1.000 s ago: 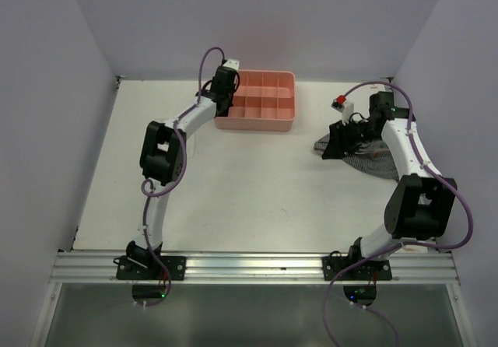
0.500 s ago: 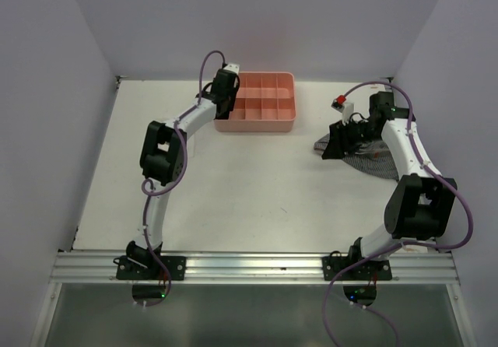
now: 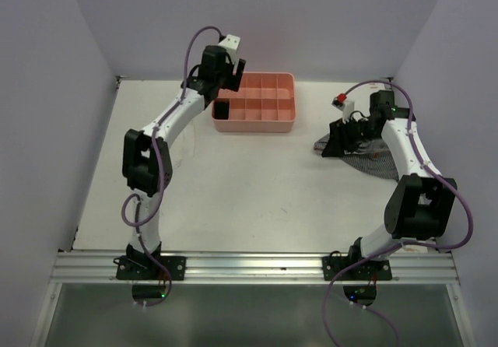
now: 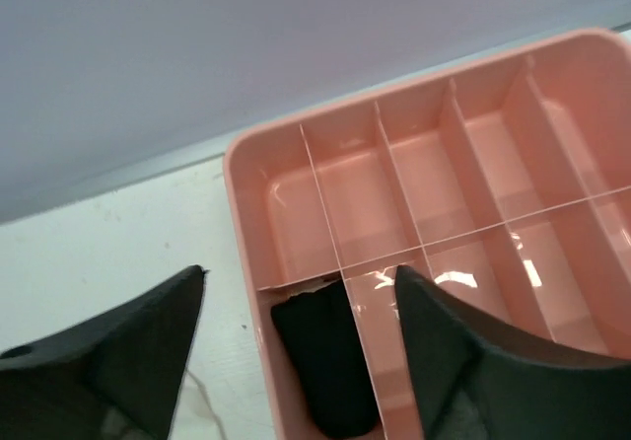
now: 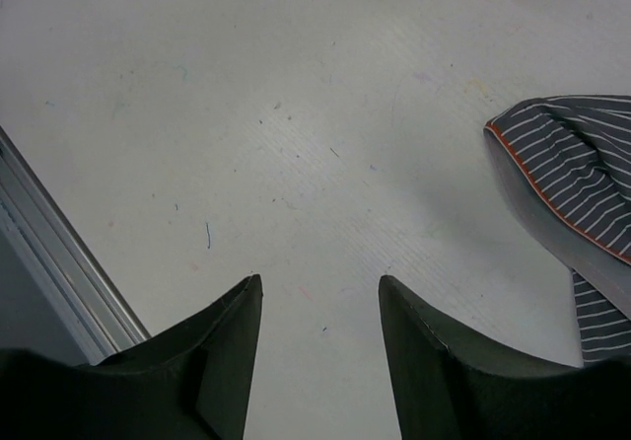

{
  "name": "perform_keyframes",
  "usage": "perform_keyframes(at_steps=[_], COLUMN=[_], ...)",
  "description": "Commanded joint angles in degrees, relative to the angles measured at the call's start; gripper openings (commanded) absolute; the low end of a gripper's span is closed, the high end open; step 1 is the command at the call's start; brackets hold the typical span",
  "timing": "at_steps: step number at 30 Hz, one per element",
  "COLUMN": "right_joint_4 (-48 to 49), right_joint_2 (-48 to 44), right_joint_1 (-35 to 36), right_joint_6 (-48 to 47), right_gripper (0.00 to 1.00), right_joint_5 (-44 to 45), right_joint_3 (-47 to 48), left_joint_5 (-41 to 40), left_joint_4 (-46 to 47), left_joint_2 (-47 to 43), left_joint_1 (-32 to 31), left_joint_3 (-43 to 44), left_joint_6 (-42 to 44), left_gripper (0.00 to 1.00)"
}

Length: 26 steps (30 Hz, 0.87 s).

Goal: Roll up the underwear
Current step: Place the rolled underwear into the container

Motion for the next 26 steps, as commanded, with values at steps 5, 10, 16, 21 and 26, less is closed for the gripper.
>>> perform_keyframes(at_steps=[5, 10, 16, 21, 26], right_joint_4=[3.4, 4.0, 8.9, 11.7, 13.0], right_joint_2=[0.8, 2.5, -1.1, -6.5, -9.4], right_joint_1=[-0.2, -0.1, 2.7, 10.1, 13.2], right_joint_6=[2.4, 3.5, 5.5, 4.4, 4.0], right_gripper=[0.67, 0.89, 0.98, 0.99, 0.99], right_joint_5=[-0.3, -0.6, 0.4, 4.9, 6.7], right_joint_3=[5.8, 8.7, -0.4, -11.4, -16.7], left_joint_5=[17.7, 31.1, 34.3, 30.9, 29.6], left_joint_4=[-2.9, -14.2, -23.0, -18.9, -19.3], left_joint_2=[-16.7, -25.6, -34.5, -45.3, -48.1], left_joint_1=[0.0, 0.2, 0.6, 0.9, 1.0], left_joint_3=[-6.2, -13.3, -28.8, -46.8, -52.4], left_joint_6=[8.0, 13.3, 16.0, 16.3, 15.2], left_gripper=[1.0, 1.0, 1.0, 1.0, 1.0])
